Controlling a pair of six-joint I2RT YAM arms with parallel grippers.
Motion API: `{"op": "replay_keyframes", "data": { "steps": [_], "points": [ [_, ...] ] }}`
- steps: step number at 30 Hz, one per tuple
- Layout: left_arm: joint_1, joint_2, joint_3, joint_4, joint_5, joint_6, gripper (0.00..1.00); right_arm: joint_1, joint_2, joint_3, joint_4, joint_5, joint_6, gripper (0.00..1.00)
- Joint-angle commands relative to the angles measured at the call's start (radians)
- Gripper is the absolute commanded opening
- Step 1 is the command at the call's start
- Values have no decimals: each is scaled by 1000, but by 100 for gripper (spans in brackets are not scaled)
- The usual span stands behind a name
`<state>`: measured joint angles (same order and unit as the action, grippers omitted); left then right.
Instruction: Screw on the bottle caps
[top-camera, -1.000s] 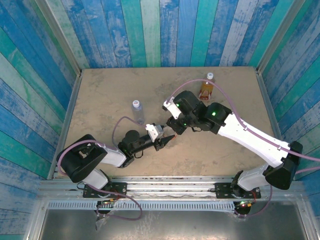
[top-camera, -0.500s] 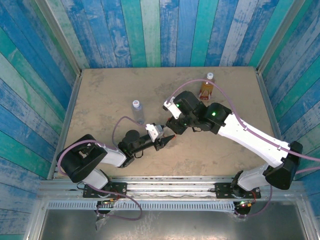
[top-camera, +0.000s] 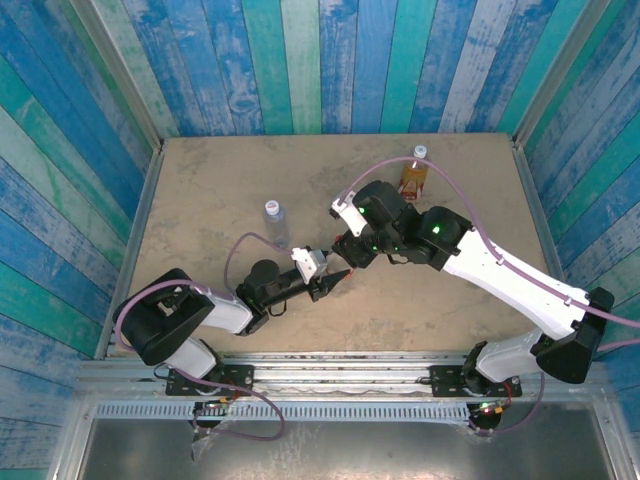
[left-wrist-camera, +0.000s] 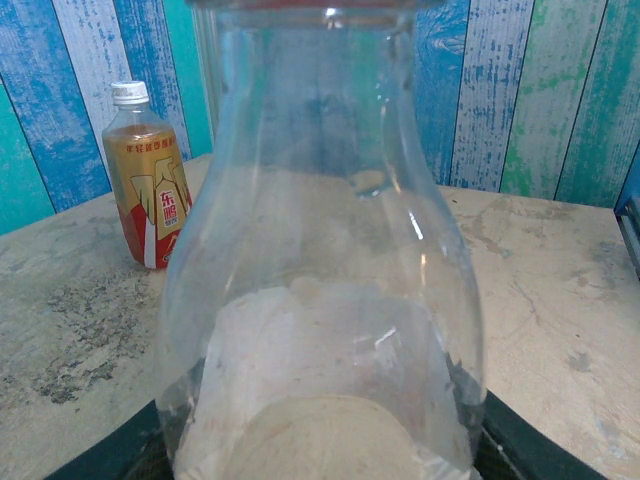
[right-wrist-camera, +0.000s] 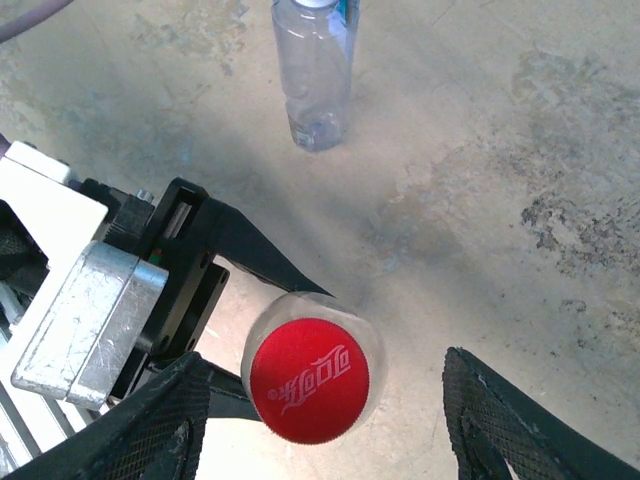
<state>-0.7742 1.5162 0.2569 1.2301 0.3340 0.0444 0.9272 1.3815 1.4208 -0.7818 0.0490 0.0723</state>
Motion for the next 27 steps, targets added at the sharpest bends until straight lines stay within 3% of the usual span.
{"op": "replay_keyframes", "data": {
  "steps": [1, 7, 27],
  "points": [
    [-4, 44, -28, -202, -2, -10, 53, 4, -15, 11, 21, 18, 70, 64],
    [-4, 42, -31, -201, -2, -10, 53, -6, -13, 26, 19, 7, 116, 61],
    [-5, 47, -35, -190, -6, -12, 53, -81, -48, -50, 33, -57, 186, 38]
  ]
}}
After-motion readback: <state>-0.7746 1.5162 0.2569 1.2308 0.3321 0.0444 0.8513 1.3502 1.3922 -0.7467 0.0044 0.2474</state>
